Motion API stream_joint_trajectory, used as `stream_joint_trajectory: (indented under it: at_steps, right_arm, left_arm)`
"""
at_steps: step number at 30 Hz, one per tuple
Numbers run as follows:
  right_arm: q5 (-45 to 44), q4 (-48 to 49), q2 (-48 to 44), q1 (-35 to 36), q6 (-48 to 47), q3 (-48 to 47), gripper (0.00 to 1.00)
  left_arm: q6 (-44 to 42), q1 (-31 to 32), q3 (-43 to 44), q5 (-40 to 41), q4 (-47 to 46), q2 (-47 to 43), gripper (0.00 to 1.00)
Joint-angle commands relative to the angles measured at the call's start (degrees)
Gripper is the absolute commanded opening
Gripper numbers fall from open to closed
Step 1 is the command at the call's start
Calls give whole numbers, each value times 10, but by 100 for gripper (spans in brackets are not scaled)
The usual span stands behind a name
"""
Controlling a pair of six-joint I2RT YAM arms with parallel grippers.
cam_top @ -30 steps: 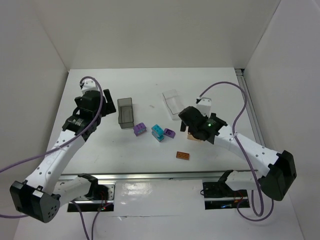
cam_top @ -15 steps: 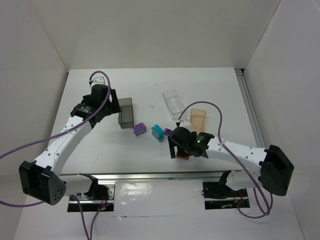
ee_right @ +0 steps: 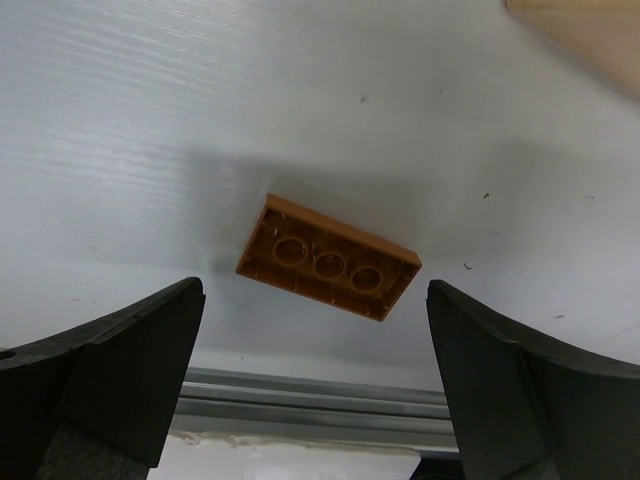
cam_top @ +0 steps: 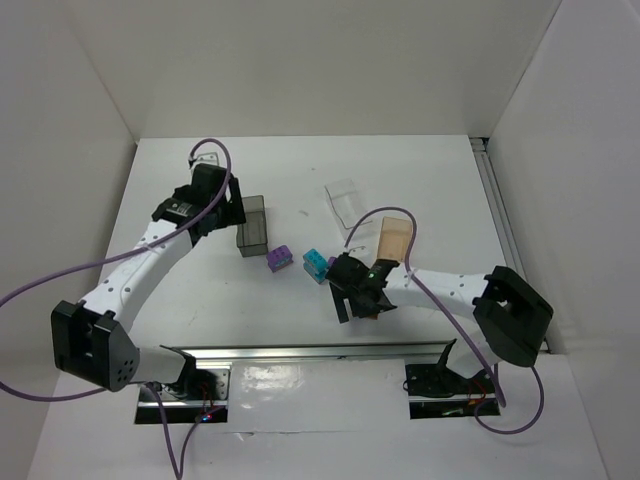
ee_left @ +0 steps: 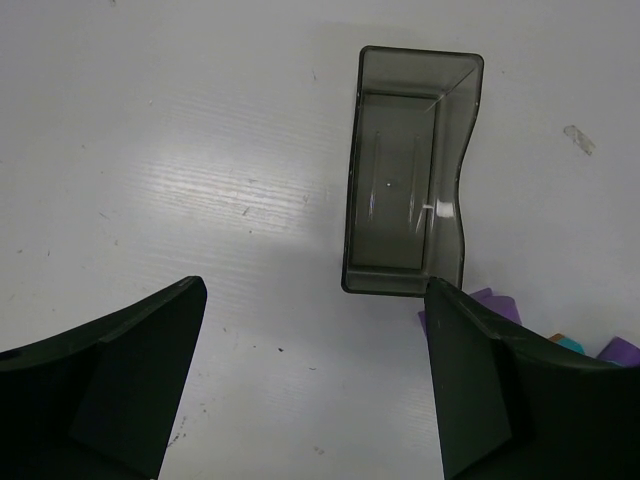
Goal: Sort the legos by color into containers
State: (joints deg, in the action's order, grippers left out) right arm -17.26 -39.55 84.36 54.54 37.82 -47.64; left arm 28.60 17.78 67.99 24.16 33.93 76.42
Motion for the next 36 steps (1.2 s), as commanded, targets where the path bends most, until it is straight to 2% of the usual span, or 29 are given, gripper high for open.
stream_joint_trajectory:
  at_steps: [1,6,10,14,15,20,24,28,30,34,36]
  right_arm:
    - [19,46,-9,-15,-20,25,100]
    - [44,65,-9,-29,-27,37,100]
    - [57,83,-22,-34,15,63,100]
    - [81,130,-38,-34,83,91,100]
    - [81,137,-44,-34,127,91,100]
    - [7,113,-11,0,247,81,100]
    - [-49,60,39,26,304,42,89]
    - [-69,36,83,36,316,14,83]
    - [-83,28,94,42,321,0,76]
    - [-109,4,87,66,332,-30,64]
    - [-120,-10,64,66,332,-41,62]
  left_arm:
    - [-11,1,23,-3,-11,14,95]
    - [-11,1,23,-3,-11,30,95]
    - [-6,1,29,-3,-11,41,95]
    - [-6,1,29,-3,-11,52,95]
    - [-6,1,29,-3,-11,52,95]
    - [-12,1,29,-3,-11,52,95]
    - [-12,7,29,-3,-11,58,95]
    - [-17,7,29,-3,-11,63,95]
    - [-17,7,29,-3,-11,63,95]
    - [-17,7,35,-3,-11,68,95]
    - [-17,7,35,-3,-11,68,95]
